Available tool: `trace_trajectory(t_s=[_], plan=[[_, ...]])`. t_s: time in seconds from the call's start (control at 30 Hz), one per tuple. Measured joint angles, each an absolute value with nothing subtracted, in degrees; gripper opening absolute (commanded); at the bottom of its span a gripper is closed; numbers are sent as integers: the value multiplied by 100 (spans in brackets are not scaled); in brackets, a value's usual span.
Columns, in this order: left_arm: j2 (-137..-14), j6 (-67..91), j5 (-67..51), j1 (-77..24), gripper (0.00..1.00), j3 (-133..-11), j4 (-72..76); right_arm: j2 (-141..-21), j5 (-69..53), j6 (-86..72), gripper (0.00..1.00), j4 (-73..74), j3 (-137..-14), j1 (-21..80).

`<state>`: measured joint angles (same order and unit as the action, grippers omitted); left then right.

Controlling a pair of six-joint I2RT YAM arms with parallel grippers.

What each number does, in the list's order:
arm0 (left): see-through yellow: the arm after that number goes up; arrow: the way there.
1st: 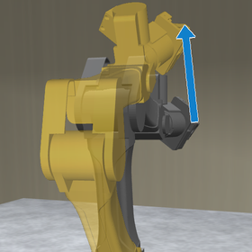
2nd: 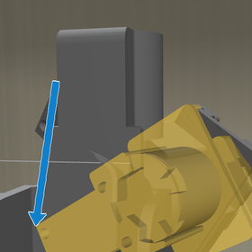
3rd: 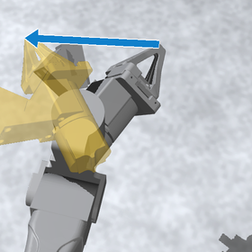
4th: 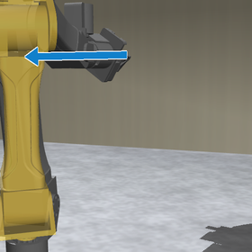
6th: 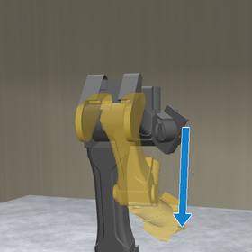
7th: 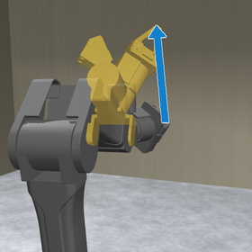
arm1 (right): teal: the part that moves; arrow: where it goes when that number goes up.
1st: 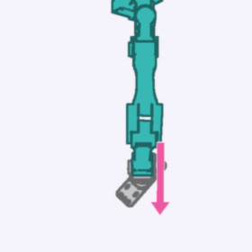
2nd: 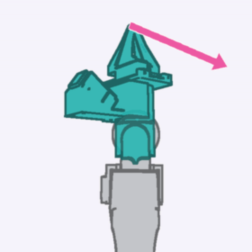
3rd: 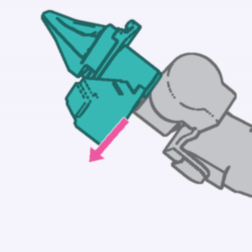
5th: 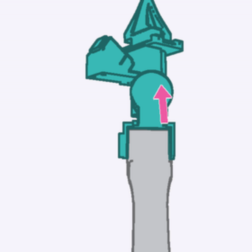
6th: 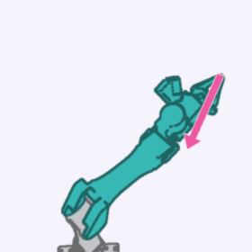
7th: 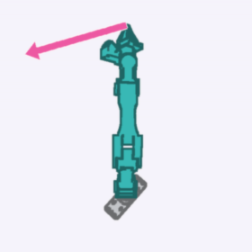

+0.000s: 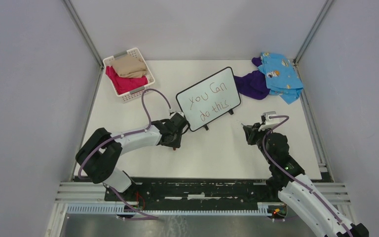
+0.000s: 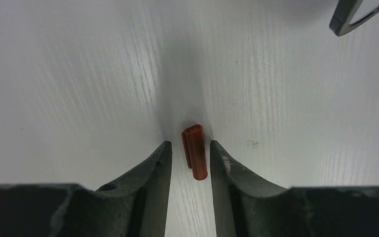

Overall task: Write a sentence on the whiteboard
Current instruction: Close the whiteboard marker at the center of the board.

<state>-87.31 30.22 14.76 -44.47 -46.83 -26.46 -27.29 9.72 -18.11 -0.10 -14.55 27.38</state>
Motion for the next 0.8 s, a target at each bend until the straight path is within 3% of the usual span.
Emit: trace_trajectory(t_s=[0.57,0.8], plan=[[-8805,3183,2029,-4449,22,-4668,-2797,-2740,974,-1791,0,8,-1455,2777],[-8617,3573,2263,-4449,31,-4582,-2998,-2749,974,-1791,0,8,-1455,2803]])
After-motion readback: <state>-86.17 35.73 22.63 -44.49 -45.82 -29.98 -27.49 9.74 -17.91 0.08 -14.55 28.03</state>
